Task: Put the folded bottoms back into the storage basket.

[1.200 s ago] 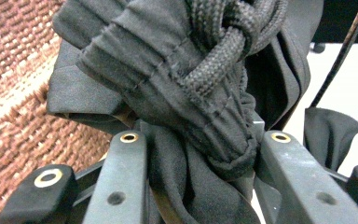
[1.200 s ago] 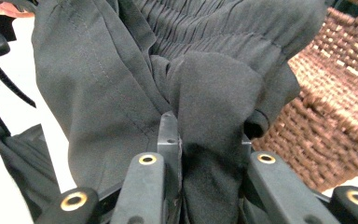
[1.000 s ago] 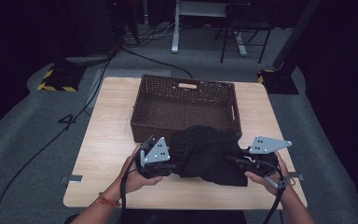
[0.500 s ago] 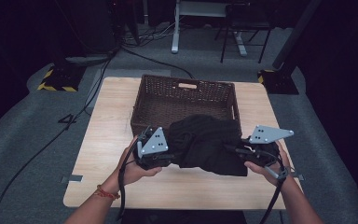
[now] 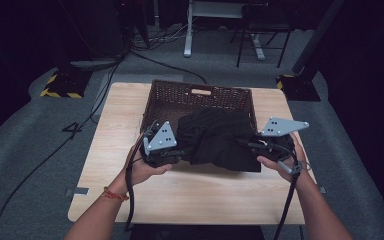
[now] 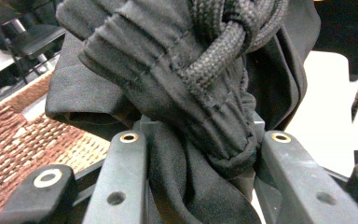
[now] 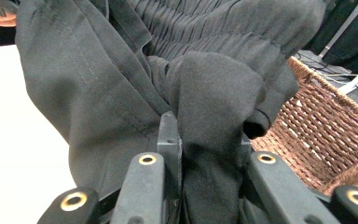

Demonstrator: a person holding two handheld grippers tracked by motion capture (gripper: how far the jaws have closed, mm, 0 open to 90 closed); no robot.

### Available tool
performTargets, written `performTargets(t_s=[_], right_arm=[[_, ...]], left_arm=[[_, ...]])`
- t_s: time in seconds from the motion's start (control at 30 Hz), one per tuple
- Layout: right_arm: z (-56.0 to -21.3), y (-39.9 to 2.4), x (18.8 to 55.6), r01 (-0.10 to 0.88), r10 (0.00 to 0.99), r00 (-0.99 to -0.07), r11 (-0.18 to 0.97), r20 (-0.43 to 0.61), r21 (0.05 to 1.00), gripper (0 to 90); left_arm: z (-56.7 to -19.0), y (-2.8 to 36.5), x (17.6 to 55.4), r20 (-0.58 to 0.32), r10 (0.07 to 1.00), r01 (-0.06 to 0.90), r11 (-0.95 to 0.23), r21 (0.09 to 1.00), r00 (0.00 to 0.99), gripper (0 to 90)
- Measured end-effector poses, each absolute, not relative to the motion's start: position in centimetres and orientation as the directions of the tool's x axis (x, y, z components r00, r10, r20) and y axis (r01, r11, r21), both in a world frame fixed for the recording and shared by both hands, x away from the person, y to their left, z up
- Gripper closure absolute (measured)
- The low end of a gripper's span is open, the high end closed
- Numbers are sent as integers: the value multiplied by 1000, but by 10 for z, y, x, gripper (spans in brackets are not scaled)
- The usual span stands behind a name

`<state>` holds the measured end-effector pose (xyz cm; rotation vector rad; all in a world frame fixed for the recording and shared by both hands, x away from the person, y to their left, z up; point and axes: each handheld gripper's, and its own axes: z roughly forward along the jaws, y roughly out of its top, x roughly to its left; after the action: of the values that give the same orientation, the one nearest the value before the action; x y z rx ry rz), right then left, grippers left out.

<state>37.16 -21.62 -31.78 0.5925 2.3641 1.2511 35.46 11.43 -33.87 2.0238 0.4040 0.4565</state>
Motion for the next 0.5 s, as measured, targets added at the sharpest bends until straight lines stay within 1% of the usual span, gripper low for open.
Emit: performTargets(t_s=[0.27, 0.37, 0.5], right_arm=[[-313, -207, 390, 173, 545, -823, 511, -161, 842, 748], [-312, -204, 397, 178, 550, -820, 512, -162, 840, 748], [-316, -201, 406, 187, 555, -817, 512, -157, 838, 748]], left_arm=[[-334, 119, 372, 152, 489, 99, -450, 888, 859, 658], [-335, 119, 377, 129, 504, 125, -440, 889, 854, 657], [-335, 119, 384, 142, 514, 127, -453, 882, 846, 658]])
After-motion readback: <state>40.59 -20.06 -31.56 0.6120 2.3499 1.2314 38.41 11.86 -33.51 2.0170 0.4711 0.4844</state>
